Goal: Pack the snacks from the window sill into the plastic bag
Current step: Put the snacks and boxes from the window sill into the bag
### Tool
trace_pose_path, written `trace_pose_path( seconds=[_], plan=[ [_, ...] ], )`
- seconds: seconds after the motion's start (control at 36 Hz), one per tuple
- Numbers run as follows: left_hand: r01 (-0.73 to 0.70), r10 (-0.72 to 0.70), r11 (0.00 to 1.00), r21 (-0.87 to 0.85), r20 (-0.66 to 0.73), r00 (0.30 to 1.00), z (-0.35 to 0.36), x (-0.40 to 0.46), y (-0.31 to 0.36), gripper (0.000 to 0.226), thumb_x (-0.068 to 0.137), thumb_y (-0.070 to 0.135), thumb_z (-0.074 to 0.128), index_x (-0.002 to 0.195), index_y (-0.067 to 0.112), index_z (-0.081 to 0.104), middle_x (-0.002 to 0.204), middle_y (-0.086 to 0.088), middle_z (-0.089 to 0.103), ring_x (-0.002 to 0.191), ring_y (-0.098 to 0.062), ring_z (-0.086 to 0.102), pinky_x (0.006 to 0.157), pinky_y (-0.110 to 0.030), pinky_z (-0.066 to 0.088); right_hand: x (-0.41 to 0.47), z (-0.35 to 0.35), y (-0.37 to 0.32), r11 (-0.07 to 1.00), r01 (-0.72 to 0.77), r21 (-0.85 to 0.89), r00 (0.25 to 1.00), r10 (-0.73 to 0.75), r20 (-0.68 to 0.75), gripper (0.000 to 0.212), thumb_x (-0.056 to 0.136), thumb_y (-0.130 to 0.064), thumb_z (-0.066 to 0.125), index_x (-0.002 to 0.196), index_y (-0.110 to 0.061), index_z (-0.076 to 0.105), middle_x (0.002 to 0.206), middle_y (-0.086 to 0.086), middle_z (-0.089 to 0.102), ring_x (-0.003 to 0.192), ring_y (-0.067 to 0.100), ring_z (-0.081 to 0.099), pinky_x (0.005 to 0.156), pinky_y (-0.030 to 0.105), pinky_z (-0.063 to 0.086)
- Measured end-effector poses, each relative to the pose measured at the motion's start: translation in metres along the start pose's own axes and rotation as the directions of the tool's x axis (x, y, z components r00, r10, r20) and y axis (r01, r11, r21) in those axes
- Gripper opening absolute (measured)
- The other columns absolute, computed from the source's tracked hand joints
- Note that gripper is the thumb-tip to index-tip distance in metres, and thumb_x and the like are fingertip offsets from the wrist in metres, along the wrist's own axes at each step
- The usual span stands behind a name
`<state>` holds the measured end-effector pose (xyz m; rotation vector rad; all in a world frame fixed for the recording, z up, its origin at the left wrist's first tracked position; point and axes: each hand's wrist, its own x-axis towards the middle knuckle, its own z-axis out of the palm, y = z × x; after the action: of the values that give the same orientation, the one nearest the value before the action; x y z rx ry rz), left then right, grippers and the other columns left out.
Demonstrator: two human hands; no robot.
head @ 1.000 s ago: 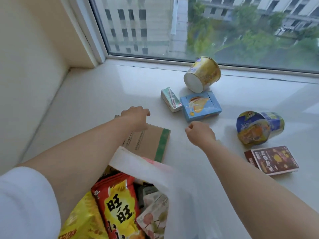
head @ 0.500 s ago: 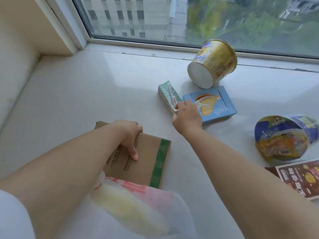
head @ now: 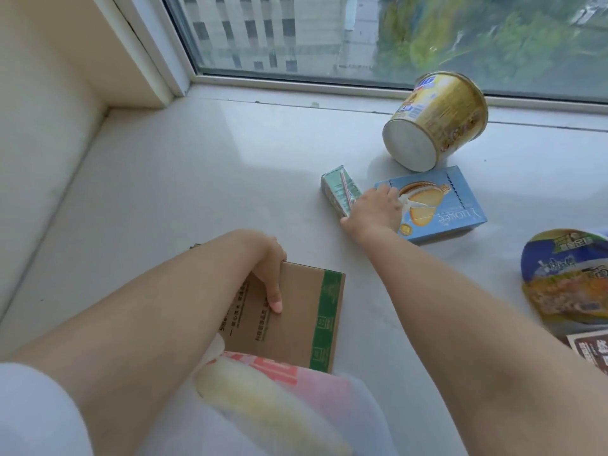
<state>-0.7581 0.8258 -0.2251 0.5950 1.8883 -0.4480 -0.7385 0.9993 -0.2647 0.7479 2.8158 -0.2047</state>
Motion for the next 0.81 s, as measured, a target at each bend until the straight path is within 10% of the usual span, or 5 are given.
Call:
trace_pose_path(
  seconds=[0.17, 0.39, 0.58, 0.81],
  plan=[
    [-0.02, 0.002, 0.989, -0.149, -0.118, 0.993, 0.004, -0.025, -0.007, 0.09, 0.06, 0.059, 0.079, 0.133, 0.024, 0.041, 0.131, 0.004, 0.038, 0.12, -0.022, 0.044, 0.1, -0.045, 0.043, -0.031, -0.014, 0.012, 0.883, -0.191, 0.429, 0.981, 0.152, 0.124, 0.049, 0.081, -0.04, 0.06, 0.11, -0.001, 0.054, 0.104, 0.012, 0.055, 0.096, 0.029, 0.055, 0.068, 0.031, 0.039],
    [-0.149, 0.048, 0.957, -0.249, -0.371, 0.927, 0.013, -0.087, 0.005, 0.054, 0.073, 0.049, 0.074, 0.105, 0.023, 0.04, 0.098, 0.004, 0.05, 0.089, -0.019, 0.048, 0.075, -0.031, 0.038, -0.097, -0.056, 0.043, 0.188, -0.394, 0.9, 0.917, 0.019, 0.398, 0.027, 0.085, -0.024, 0.062, 0.105, -0.005, 0.057, 0.097, 0.011, 0.061, 0.085, 0.022, 0.06, 0.081, 0.035, 0.055],
    [-0.244, -0.066, 0.931, -0.272, -0.782, 0.619, 0.029, -0.158, 0.011, 0.048, 0.073, 0.05, 0.072, 0.101, 0.023, 0.043, 0.094, 0.005, 0.053, 0.084, -0.021, 0.054, 0.067, -0.033, 0.04, -0.168, -0.111, 0.07, 0.192, -0.266, 0.945, 0.963, 0.018, 0.267, 0.02, 0.087, -0.027, 0.061, 0.102, -0.013, 0.059, 0.087, 0.001, 0.061, 0.081, 0.017, 0.058, 0.072, 0.029, 0.05],
    [-0.387, -0.291, 0.853, -0.35, -0.935, 0.203, 0.075, -0.251, 0.019, 0.048, 0.077, 0.042, 0.072, 0.112, 0.02, 0.049, 0.101, 0.004, 0.051, 0.082, -0.018, 0.051, 0.066, -0.029, 0.036, -0.258, -0.169, 0.073, 0.139, -0.071, 0.988, 0.997, -0.006, 0.073, 0.019, 0.074, -0.033, 0.065, 0.088, -0.02, 0.06, 0.089, 0.001, 0.062, 0.079, 0.013, 0.057, 0.07, 0.029, 0.048]
  ],
)
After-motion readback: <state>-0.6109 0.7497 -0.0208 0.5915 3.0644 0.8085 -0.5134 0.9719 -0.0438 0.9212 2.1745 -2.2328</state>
